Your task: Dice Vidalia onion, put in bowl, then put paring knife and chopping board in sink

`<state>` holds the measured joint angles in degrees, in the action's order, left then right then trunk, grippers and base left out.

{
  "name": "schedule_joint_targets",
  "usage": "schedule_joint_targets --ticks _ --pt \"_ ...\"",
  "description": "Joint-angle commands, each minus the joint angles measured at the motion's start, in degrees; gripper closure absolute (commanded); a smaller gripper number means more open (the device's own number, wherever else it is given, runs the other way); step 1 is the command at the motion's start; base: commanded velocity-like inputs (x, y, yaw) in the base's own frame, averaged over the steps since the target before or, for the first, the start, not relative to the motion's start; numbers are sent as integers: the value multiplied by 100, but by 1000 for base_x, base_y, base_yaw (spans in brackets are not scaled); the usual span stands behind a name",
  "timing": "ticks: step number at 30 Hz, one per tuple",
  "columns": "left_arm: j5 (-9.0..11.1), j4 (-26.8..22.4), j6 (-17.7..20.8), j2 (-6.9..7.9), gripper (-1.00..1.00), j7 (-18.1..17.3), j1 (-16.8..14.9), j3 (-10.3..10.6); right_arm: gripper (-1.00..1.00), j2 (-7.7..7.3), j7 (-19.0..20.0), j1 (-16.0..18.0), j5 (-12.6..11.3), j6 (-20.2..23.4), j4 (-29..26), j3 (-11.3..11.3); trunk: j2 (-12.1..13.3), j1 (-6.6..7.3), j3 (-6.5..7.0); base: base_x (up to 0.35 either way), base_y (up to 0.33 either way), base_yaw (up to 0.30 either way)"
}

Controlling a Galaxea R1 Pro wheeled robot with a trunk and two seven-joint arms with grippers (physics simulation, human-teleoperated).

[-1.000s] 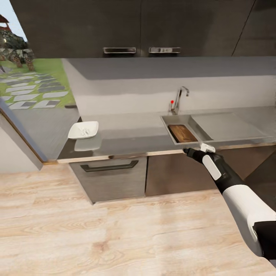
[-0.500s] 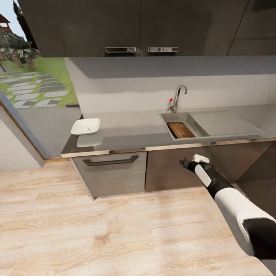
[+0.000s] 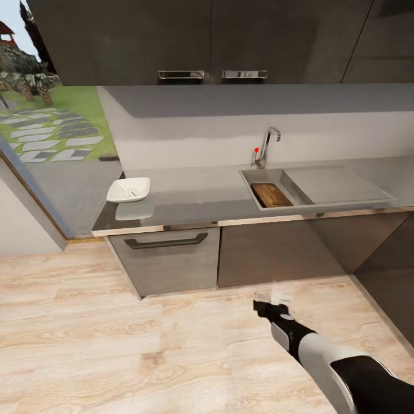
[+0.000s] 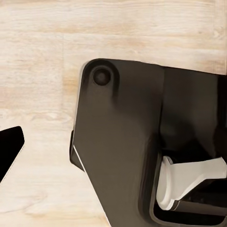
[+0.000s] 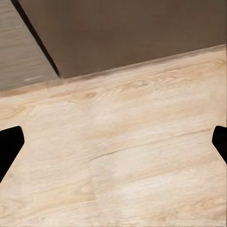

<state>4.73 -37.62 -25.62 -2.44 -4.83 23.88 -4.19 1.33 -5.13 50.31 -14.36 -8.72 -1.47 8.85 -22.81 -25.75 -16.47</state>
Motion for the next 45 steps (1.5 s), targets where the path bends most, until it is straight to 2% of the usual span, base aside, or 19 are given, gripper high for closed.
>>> schedule_joint_targets --ticks 1,3,6,7,11,12,15,19,21,25,32,36,42,45 --pt "47 -50 6 12 -100 -48 3 -21 -100 51 -13 -172 66 -154 22 56 -11 -4 -8 0 0 0" --pt "46 -127 14 59 -100 -46 3 -21 -100 92 -7 -595 282 -500 39 55 -11 -4 -8 0 0 0" --pt "47 -252 28 128 -100 -39 2 -21 -100 117 -6 -1238 420 -1093 50 55 -11 -4 -8 0 0 0" --pt "49 -277 30 136 -100 -39 0 -21 -100 118 -6 -1340 430 -1171 52 55 -11 -4 -8 0 0 0" --pt "52 -511 43 160 -100 -36 -8 -21 -100 125 1 -2232 463 -1640 58 55 -11 -4 -8 0 0 0" --pt "53 -537 47 161 -100 -36 -9 -21 -100 126 1 -2340 464 -1710 58 55 -11 -4 -8 0 0 0" --pt "54 -647 105 167 -100 -35 -22 -21 -100 129 -3 -2966 468 -2245 59 55 -11 -4 -8 0 0 0" --pt "54 -733 215 190 -100 -32 -36 -27 -100 142 -5 -3580 464 -2715 62 55 -11 -4 -8 0 0 0" --pt "54 -769 252 206 -100 -29 -39 -28 -100 199 -6 -3996 462 -2944 64 55 -11 -4 -8 0 0 0" --pt "59 -723 275 220 -100 -27 -44 -24 -100 299 -14 -4597 460 -3405 57 50 -11 -4 -8 0 0 0" --pt "63 -535 287 226 -100 22 -45 -29 -100 288 -72 -4660 432 -3445 27 3 -11 -4 -8 0 0 0" --pt "63 -349 293 220 -100 205 -42 -30 -100 275 -79 -4662 420 -3444 25 -5 -11 -4 -8 0 0 0" --pt "63 163 290 218 -100 649 -42 -26 -100 259 -84 -4662 417 -3443 24 -6 -11 -4 10 0 0 0" --pt "60 416 288 221 -100 744 -44 -28 -100 255 -85 -4662 420 -3443 24 -7 -11 -4 34 0 0 0"
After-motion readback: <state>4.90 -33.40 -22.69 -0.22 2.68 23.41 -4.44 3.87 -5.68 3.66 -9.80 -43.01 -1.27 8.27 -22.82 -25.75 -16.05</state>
